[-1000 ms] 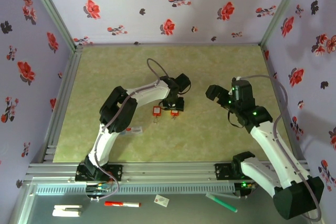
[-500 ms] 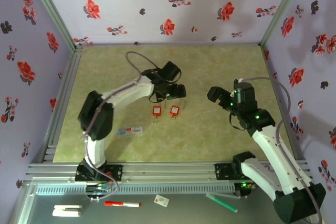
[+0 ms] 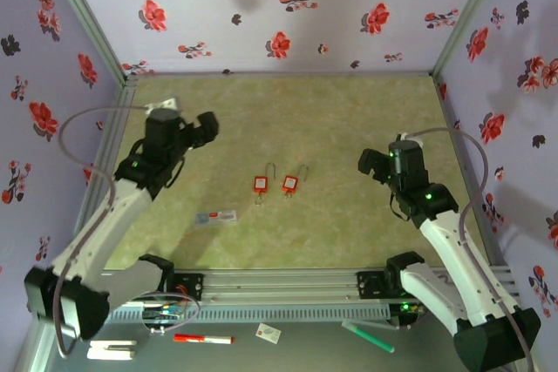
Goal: Unlock with the key
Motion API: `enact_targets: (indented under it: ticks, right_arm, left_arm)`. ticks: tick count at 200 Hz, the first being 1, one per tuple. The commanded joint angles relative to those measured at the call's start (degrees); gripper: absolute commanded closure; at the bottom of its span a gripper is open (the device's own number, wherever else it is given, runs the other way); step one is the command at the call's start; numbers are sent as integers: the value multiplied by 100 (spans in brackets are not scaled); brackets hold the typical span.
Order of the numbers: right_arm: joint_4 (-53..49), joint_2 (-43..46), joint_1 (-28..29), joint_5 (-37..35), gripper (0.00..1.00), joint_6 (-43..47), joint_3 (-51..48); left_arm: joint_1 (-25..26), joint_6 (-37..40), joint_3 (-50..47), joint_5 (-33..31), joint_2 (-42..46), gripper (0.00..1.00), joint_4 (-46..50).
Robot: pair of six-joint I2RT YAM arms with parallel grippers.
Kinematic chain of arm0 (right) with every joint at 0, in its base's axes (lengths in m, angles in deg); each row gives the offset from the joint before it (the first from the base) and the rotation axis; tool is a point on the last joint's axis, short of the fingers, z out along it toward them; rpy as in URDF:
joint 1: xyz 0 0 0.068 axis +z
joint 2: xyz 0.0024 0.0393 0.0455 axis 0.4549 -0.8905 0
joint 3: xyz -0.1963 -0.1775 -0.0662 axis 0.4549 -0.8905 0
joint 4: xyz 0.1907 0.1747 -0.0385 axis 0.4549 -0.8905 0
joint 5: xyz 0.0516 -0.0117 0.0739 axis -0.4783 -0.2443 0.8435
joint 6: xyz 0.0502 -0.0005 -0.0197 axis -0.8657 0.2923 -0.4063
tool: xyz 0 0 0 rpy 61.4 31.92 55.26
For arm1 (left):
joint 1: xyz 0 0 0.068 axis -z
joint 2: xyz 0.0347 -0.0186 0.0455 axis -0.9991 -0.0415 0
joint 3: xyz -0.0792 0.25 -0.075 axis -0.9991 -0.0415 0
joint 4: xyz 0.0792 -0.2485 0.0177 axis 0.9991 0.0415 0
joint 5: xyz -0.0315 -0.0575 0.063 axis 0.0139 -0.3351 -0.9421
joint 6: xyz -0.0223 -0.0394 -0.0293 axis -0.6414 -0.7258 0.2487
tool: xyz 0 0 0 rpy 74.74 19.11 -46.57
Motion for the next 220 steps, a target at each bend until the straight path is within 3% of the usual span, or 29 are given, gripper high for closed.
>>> enact_targets:
  ticks: [1,29,48,68,92,106,136,155,164,183,197,220]
  right_arm:
    - [505,-52,-166,-1167,1,539,-348]
    - [2340,-72,-280,-1776,1,1243,-1294]
    - [4130,-255,-441,-1862,1,1723,-2101]
    - [5165,-1087,-662,-1973,1,1727,-2402]
    - [6908,-2310,-649,-2362,1,2115,-2629]
    - [8004,-2583,-633,-2013,0,2255,-2839]
    - [9888,-3802,-656,-1616,1,2740,-3082]
    - [10688,-4264,-680,-1441,1,2813,-3201]
    - [10346,-4140,-808,-1225,1,2638,-3146]
    - [9185,-4354,-1196,-1072,1,2217,-2415]
    - [8370,-4184,-1433,-573,1,2004,-2190]
    - [8671,-4259,-1473,-526,1,2036,-2270]
  left_arm:
    - [-657,827,-832,-650,410,0,-676]
    - [-1612,1473,-1966,-692,628,0,-1506]
    - [-1707,2431,-3038,-850,671,0,-3173]
    - [-1902,2580,-3560,-850,440,0,-4577]
    - [-2066,2754,-3860,-604,-687,0,-6007]
    - [-2131,2631,-3810,-217,-1301,0,-6407]
    - [-2117,2749,-4255,607,-3192,0,-9179]
    - [-2154,2883,-3988,984,-2910,0,-8317]
    - [-2151,2918,-3818,1104,-2998,0,-8135]
    - [-2146,2917,-2976,1064,-2940,0,-6535]
    - [-2134,2918,-3016,1055,-2943,0,-6638]
    - [-2133,2918,-3011,1054,-2947,0,-6627]
